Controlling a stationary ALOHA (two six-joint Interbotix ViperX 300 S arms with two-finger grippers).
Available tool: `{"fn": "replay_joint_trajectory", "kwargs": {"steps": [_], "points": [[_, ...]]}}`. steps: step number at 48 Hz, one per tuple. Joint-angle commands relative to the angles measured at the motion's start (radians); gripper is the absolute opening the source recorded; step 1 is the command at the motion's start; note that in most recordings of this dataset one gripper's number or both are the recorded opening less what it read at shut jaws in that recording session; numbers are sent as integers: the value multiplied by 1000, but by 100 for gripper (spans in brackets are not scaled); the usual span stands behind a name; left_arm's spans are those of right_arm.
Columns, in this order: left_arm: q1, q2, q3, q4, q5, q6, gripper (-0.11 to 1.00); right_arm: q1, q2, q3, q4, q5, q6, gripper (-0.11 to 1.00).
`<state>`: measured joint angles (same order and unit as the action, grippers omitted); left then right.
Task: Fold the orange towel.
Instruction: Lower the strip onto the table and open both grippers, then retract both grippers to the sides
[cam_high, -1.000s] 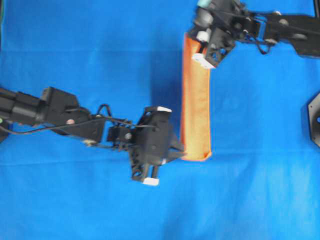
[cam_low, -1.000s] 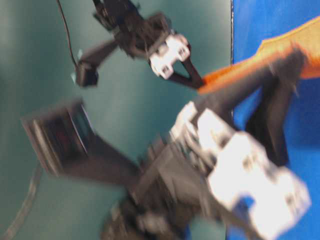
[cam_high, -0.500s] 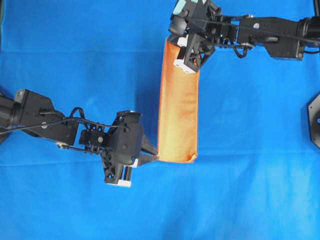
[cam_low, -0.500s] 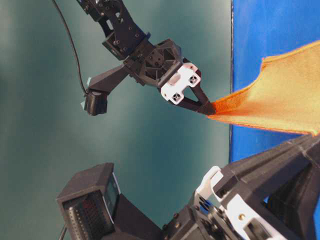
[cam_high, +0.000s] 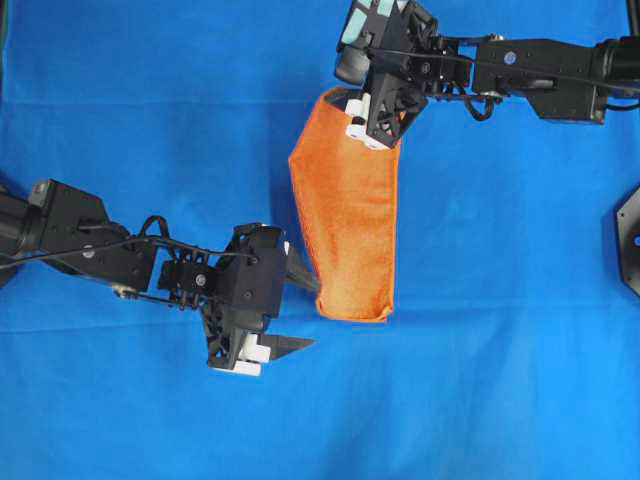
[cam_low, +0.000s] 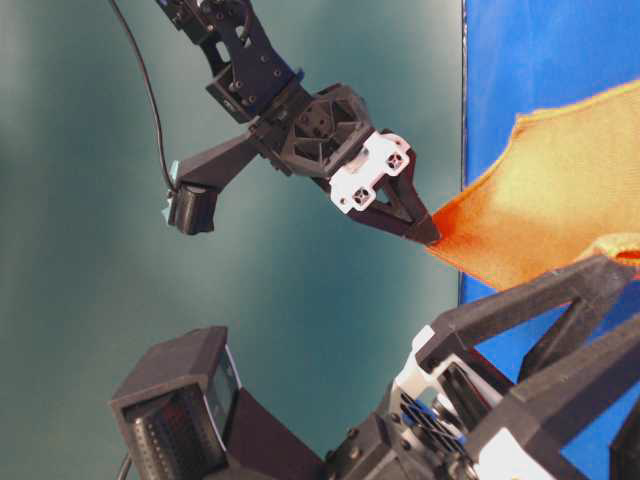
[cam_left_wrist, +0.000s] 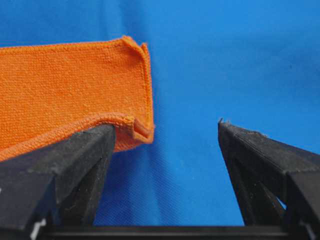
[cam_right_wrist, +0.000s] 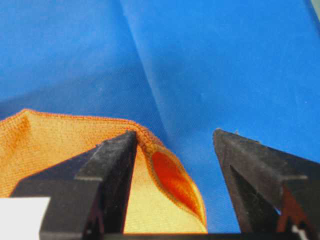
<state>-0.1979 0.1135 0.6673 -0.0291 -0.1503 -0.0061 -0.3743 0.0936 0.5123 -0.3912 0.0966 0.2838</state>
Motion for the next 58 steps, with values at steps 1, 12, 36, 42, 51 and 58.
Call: {"fn": "replay_joint_trajectory", "kwargs": {"steps": [1,12,36,42,51,58], "points": [[5,-48,-9,-2,14,5,75,-2,-38,-3,-2,-8,-2,63],[5,-192,14,0,173,5,74,11,-149,46,-2,-3,-8,63],[28,-482,262,-2,115,-11,74,104,-549,351,21,-5,28,63],[58,-557,324,-2,54,-11,74,161,-661,426,29,-11,52,63],[115,-632,396,0,-5,-8,74,235,-761,522,41,-48,104,63],[144,-664,442,0,-49,-9,74,255,-767,563,43,-75,130,63]]}}
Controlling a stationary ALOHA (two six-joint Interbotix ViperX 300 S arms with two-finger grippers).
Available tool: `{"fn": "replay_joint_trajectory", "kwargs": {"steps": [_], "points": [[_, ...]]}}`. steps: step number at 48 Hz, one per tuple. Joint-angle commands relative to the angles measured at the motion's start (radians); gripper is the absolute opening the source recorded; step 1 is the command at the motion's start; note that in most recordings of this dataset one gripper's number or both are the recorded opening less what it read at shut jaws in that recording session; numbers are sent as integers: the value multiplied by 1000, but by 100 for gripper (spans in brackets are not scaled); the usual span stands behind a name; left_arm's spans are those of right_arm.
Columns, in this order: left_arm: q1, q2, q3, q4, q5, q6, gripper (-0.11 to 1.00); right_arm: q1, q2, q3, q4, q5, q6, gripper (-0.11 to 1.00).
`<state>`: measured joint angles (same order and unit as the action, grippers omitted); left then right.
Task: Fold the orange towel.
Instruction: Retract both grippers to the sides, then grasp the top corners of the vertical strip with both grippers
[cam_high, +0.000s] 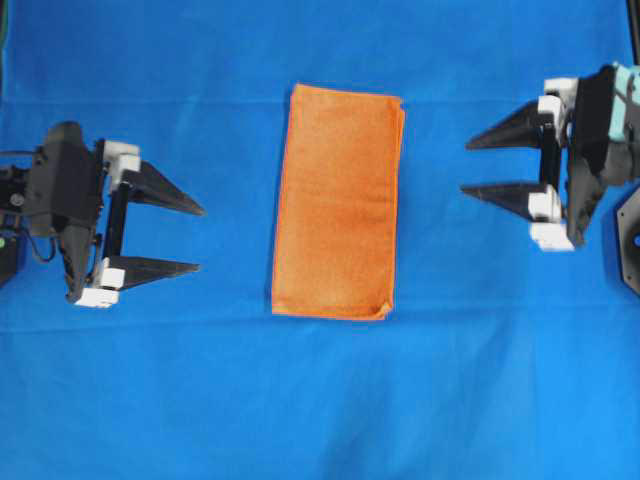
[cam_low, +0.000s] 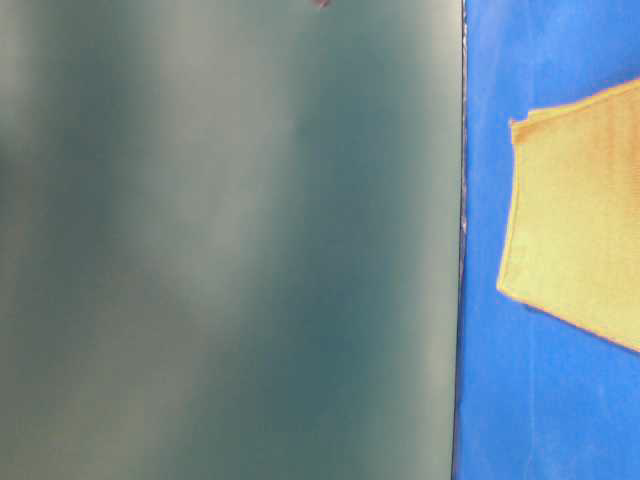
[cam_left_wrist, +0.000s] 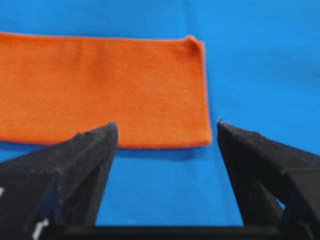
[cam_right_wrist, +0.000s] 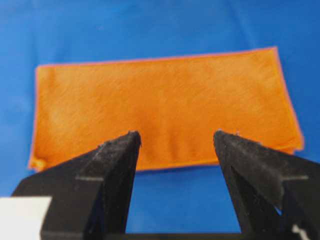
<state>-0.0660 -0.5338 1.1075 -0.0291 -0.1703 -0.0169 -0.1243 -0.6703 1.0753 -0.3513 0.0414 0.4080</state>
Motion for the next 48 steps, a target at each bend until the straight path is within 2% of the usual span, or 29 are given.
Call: {"fn": "replay_joint_trajectory", "kwargs": {"steps": [1,26,30,36,44,48], "points": [[12,-18,5,0,-31,3,74,6,-2,3,3,-23,8,63],[32,-15,0,0,-61,3,74,-2,8,3,2,-32,9,63],[81,11,-14,0,-95,3,74,-38,40,-8,3,-48,9,63],[187,95,-67,-2,-118,17,73,-133,130,-35,3,-80,9,63],[316,262,-167,0,-118,37,73,-262,339,-132,-2,-91,3,63],[365,365,-218,0,-123,49,73,-302,440,-187,-6,-91,-5,63]]}}
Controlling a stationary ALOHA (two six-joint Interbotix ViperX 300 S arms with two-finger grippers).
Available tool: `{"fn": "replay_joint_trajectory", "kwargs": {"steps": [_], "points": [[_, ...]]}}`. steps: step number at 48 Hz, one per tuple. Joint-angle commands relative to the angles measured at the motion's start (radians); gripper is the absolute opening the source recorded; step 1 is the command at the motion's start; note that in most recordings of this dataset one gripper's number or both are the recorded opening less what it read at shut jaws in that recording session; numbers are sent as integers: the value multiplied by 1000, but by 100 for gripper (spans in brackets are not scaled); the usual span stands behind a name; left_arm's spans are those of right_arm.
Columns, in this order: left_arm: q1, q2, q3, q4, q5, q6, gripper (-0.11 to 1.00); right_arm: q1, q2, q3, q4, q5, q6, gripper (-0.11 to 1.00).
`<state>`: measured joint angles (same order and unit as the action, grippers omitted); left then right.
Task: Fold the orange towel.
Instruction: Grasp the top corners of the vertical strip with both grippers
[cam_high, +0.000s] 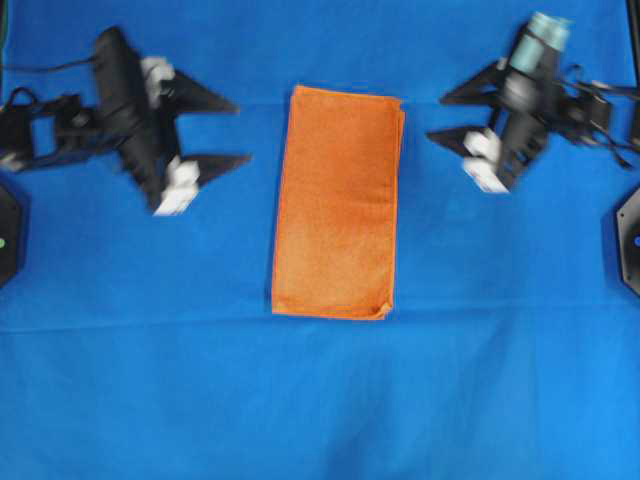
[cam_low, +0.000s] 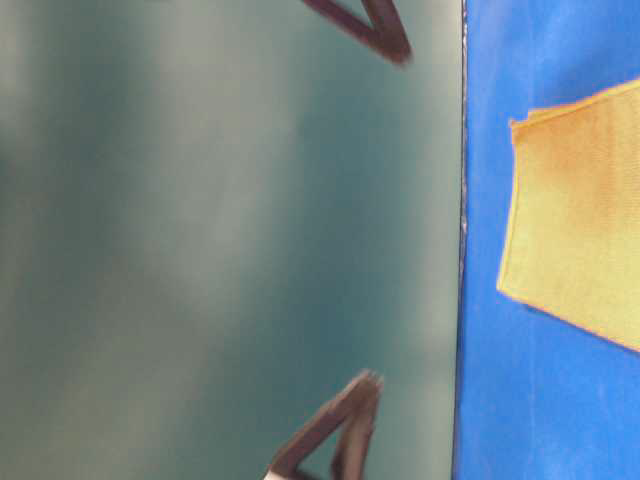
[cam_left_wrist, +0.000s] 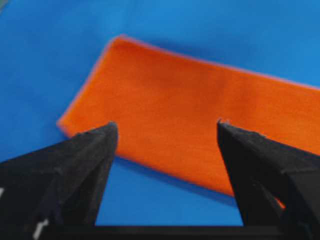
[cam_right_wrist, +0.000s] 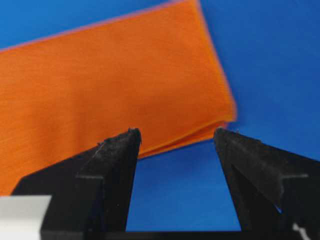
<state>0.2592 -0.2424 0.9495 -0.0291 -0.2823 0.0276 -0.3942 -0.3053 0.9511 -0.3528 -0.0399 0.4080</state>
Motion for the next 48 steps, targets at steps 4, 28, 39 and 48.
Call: {"fn": "replay_joint_trajectory", "kwargs": {"steps": [4,28,39,48], "points": [[78,179,-117,0,-12,9,73,-58,169,-114,-14,-9,-8,63],[172,489,-256,0,-114,8,73,-92,446,-225,-25,-58,-6,63],[172,541,-287,0,-130,8,73,-94,456,-215,-23,-58,-6,63],[166,566,-296,0,-124,11,61,-94,489,-221,-23,-61,-6,55]]}}
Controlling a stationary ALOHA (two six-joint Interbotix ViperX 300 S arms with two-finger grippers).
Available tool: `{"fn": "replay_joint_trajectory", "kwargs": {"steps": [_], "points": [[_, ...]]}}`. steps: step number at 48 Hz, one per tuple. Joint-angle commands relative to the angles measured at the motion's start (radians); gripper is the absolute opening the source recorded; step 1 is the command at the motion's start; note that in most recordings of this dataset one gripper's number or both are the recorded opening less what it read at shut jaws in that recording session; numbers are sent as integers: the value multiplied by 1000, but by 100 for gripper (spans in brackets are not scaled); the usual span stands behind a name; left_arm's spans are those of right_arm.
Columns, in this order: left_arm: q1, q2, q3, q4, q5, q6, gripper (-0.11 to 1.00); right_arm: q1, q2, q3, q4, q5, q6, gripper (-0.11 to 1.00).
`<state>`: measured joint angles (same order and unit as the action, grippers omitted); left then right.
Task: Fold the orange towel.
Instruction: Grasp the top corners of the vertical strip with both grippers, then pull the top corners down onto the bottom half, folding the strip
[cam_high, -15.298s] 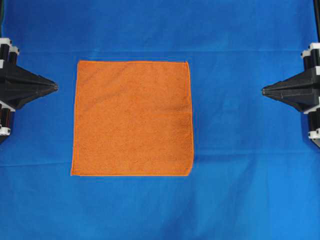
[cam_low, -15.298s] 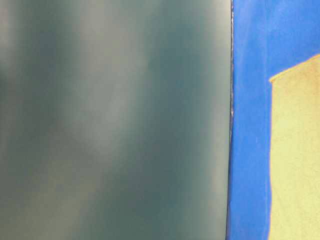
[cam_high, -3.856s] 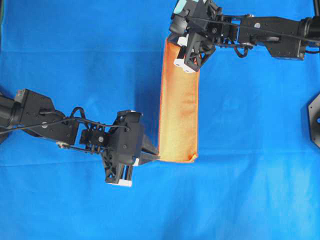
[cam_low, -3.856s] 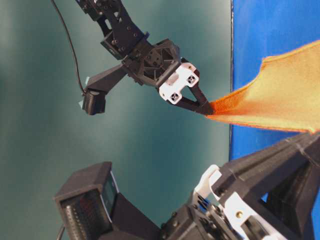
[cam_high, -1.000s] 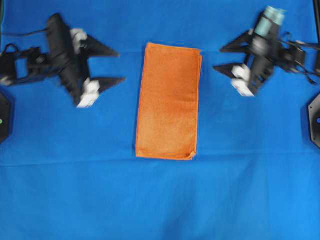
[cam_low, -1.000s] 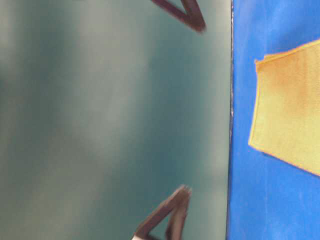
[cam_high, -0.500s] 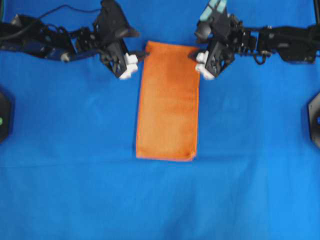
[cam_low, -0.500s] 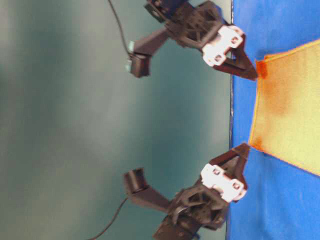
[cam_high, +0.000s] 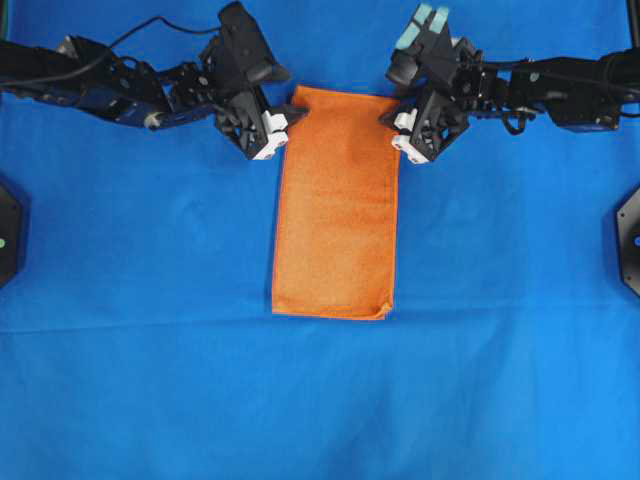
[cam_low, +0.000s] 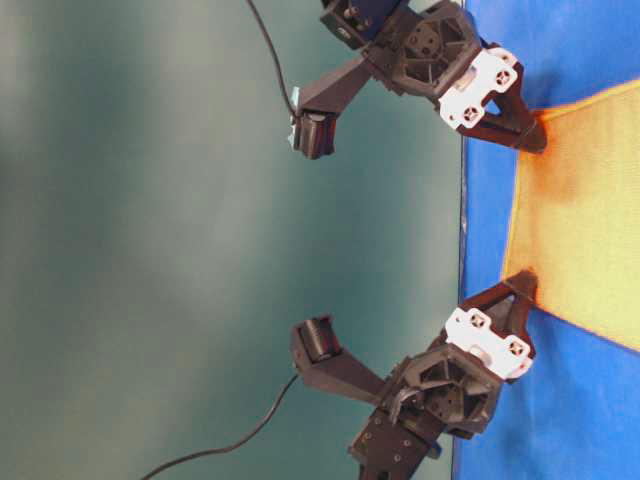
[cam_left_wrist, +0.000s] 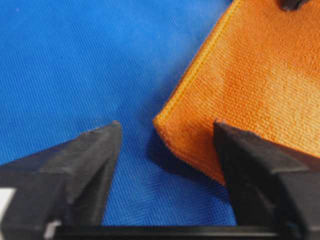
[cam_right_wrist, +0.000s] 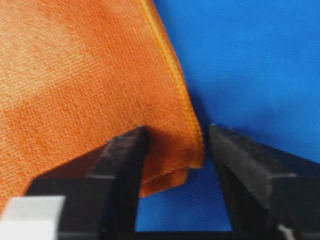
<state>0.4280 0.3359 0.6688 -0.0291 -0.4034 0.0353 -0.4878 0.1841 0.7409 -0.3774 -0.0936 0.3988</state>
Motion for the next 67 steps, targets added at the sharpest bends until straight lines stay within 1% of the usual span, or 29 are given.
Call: {"fn": "replay_joint_trajectory", "kwargs": {"steps": [1,4,7,9,11,13,17,23,35,41,53,60,67], "points": [[-6,-11,-14,2,-3,3,57,2,3,-12,2,-8,3,53],[-14,-11,-14,3,-3,5,41,3,8,-12,-2,-14,3,43],[-23,-11,-12,3,-3,6,23,6,8,-14,-5,-20,0,28],[-26,-11,-12,3,-2,9,13,8,8,-14,-6,-26,-2,15],[-31,-11,-11,3,-3,17,5,9,8,-14,-11,-35,-2,6],[-34,-11,-12,3,-2,28,1,11,6,-14,-15,-43,-2,4],[-37,-14,-8,5,-3,44,1,11,6,-15,-17,-51,-2,4],[-35,-31,6,3,0,49,1,9,-6,-17,-17,-44,-2,4],[-32,-143,32,3,28,52,1,11,-120,-14,-17,8,-2,4],[-34,-193,44,3,51,71,1,21,-161,-6,-17,18,0,4],[-66,-230,54,5,74,87,1,52,-170,-2,-15,18,8,4],[-110,-262,60,5,126,91,1,100,-190,5,-11,34,18,4],[-176,-302,84,3,189,91,1,190,-236,25,6,95,20,4]]}}
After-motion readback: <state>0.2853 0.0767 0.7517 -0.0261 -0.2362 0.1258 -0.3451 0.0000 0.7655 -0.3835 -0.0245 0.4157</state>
